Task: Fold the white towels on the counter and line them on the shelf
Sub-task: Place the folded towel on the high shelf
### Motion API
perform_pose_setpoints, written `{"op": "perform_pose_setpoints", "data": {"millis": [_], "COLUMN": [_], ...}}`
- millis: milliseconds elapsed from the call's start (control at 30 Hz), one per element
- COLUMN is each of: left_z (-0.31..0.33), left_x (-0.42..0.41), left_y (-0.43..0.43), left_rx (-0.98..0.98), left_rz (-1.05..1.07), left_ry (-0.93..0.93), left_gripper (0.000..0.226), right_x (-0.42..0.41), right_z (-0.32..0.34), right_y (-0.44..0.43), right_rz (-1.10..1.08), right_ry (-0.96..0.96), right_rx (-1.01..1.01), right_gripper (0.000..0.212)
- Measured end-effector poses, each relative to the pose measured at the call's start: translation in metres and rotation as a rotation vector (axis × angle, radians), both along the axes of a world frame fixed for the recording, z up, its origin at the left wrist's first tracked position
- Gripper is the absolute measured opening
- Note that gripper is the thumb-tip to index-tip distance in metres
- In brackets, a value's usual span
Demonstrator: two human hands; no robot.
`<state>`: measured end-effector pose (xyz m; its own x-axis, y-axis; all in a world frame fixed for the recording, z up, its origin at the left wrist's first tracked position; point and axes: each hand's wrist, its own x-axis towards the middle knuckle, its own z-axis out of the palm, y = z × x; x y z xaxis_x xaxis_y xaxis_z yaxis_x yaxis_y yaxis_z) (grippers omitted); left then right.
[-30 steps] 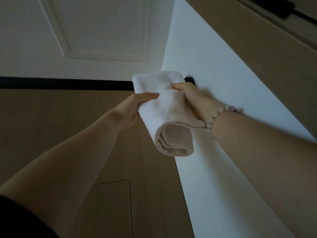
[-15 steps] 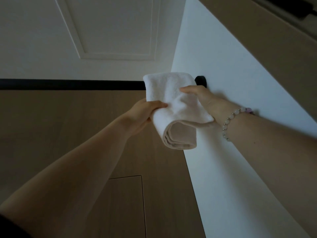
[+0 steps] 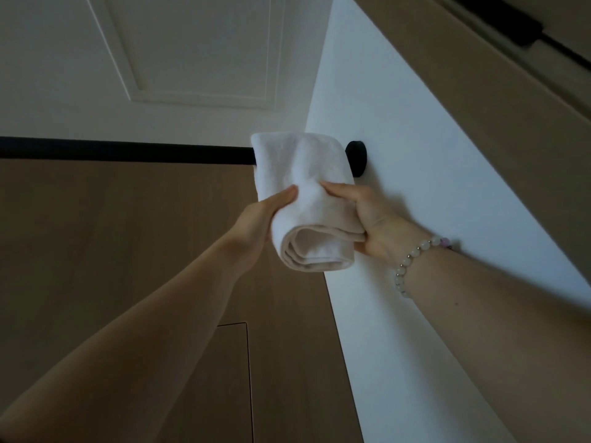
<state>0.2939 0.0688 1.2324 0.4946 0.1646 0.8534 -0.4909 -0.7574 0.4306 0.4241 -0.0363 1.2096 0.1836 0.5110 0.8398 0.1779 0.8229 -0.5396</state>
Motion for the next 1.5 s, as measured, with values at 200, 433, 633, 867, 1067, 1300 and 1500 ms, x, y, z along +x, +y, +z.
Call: {"op": "perform_pose_setpoints", "data": {"millis": [200,433,633,867,1067,1300,1500], "left_z": [-0.006,-0.023,-0.029,-0.036,-0.026,-0.026,-0.026], "left_x": [-0.003,-0.018,-0.02,-0.017,-0.02,-0.021,-0.019], "left_y": [-0.003,-0.025,-0.031,-0.025,-0.03,-0.03,-0.025], "left_rx": [0.005,0.11,0.066,-0.042,0.021,0.109,0.143], "left_rz": [0.192,0.173,0.087,-0.071,0.073,-0.039,-0.046], "left_ry": [-0.012,0.151,0.095,0.044,0.021,0.107,0.11], "left_gripper": [0.084,0.035,0.024,0.025,0.062,0.05,0.045], "right_x": [0.003,-0.002,-0.009,-0.015,-0.015,-0.016,-0.016], "right_z": [-0.007,-0.018,-0.024,-0.026,-0.021,-0.019,-0.013], "right_y": [0.006,-0.001,-0.012,-0.009,-0.006,-0.009,-0.01], "right_rz": [-0.082,-0.046,-0.104,-0.211,-0.289,-0.292,-0.184], "right_ry": [-0.018,-0.044,-0.054,0.047,0.073,0.122,0.148], "right_rx": [0.005,0.057,0.081,0.091,0.096,0.096,0.091], "right_gripper": [0.027,0.019,0.023,0.037,0.045,0.021,0.042]}}
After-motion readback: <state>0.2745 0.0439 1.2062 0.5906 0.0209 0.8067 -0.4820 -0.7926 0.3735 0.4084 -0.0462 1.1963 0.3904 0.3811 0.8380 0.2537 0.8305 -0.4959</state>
